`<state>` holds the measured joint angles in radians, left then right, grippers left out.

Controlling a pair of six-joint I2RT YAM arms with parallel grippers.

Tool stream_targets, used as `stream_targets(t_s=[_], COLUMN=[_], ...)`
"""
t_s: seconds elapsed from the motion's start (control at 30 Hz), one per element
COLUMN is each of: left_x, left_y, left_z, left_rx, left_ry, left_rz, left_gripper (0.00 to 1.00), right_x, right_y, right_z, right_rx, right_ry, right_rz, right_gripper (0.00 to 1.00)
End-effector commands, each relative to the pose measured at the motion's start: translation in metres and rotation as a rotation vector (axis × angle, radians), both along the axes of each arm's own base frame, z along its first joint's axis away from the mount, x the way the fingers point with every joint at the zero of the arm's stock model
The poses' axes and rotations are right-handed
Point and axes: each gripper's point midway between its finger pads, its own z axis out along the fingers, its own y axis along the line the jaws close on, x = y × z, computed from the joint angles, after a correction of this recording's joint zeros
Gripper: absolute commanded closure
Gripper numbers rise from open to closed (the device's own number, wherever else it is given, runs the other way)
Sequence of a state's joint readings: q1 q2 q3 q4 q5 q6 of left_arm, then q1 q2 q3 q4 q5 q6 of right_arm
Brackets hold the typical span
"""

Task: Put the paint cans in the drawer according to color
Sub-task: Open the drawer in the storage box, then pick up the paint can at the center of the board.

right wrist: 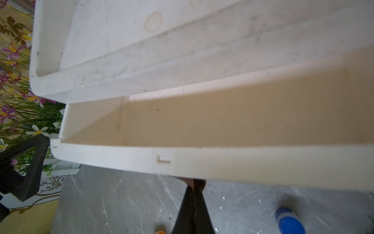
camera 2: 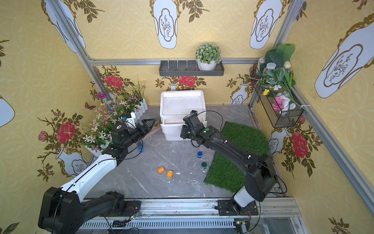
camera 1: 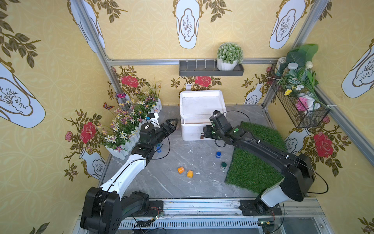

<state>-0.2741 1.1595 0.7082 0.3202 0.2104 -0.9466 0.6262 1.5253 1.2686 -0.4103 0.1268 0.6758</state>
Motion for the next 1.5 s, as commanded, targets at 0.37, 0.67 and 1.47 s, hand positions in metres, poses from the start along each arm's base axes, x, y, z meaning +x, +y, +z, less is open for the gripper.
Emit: stream_targets(t_s=[0.37, 0.67, 1.47], left_x=[-0.015, -0.035, -0.103], left_y=[-0.006, -0.006, 0.030], left_z=[0.024, 0.017, -0.110], left_rx=[-0.040, -0.047, 0.047], left_ry=[-0.134, -0.163, 0.185], left_rz=[-0.065, -0.092, 0.126], left_gripper=[0.03, 0.03, 0.03], right_x=[-0.048, -0.073, -0.157], right_y=[0.002, -0.014, -0.098], right_z=[-0.010, 0.032, -0.120], right_rx=[-0.039, -0.050, -0.220], right_ry=[0.053, -0.100, 0.311], right_rz=[0.056, 0.102, 0.057], right_gripper=[1.00, 0.58, 0.22])
